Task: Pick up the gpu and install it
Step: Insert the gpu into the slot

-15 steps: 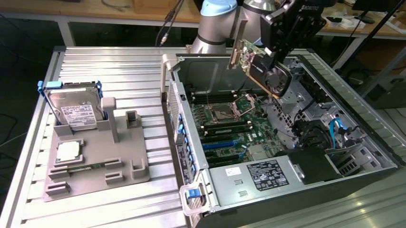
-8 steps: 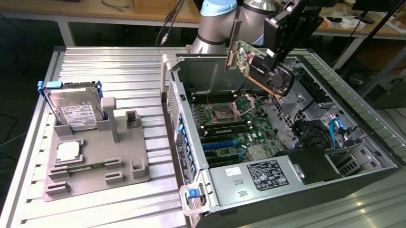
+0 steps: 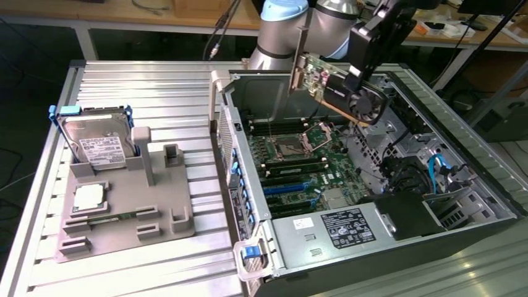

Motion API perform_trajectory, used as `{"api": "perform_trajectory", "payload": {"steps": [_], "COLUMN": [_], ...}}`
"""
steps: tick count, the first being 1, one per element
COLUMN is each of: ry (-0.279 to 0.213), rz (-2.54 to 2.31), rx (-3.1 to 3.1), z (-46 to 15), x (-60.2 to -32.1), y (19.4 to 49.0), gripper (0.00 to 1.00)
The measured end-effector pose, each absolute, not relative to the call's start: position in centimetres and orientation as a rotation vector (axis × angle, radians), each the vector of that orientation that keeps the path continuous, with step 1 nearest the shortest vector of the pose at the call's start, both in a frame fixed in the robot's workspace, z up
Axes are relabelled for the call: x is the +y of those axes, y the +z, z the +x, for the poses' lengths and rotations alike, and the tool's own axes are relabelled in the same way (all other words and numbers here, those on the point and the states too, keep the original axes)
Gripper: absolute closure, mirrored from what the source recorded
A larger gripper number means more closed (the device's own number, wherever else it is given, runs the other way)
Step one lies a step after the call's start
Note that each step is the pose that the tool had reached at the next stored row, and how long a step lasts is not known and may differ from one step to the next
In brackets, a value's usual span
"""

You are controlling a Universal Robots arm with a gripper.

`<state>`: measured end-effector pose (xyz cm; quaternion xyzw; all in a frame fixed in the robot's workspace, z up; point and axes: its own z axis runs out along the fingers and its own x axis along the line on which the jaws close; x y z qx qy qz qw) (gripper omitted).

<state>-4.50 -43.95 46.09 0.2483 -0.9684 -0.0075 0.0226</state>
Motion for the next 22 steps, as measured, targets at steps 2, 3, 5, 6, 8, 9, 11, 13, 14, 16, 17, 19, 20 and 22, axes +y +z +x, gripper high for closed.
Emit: {"api": "perform_trajectory", "payload": {"steps": [2, 3, 5, 6, 8, 9, 11, 13, 14, 16, 17, 19, 20, 22], "ry": [-0.022, -0.021, -0.020, -0.019, -0.018, -0.017, -0.015, -0.013, -0.012, -0.011, -0.010, -0.009, -0.008, -0.007], "rz": [0.833, 0.858, 0.915, 0.940, 0.993, 1.028, 1.091, 1.147, 1.177, 1.228, 1.256, 1.305, 1.332, 1.382], "rx": [-2.982, -2.975, -2.957, -2.949, -2.932, -2.920, -2.896, -2.874, -2.862, -2.840, -2.828, -2.805, -2.793, -2.768], "z": [-4.4, -4.4, -4.4, -4.3, -4.3, -4.3, -4.3, -4.3, -4.3, -4.3, -4.3, -4.3, -4.3, -4.3], "x": [-43.9, -44.0, -44.0, -43.9, -44.0, -44.0, -43.9, -43.9, -44.0, -43.9, -43.9, -43.9, -43.9, -43.9], "y": [46.0, 46.0, 45.8, 45.7, 45.5, 45.4, 45.2, 45.0, 44.9, 44.7, 44.6, 44.4, 44.3, 44.2], "gripper": [0.73, 0.73, 0.73, 0.73, 0.73, 0.73, 0.73, 0.73, 0.73, 0.73, 0.73, 0.73, 0.73, 0.73]}}
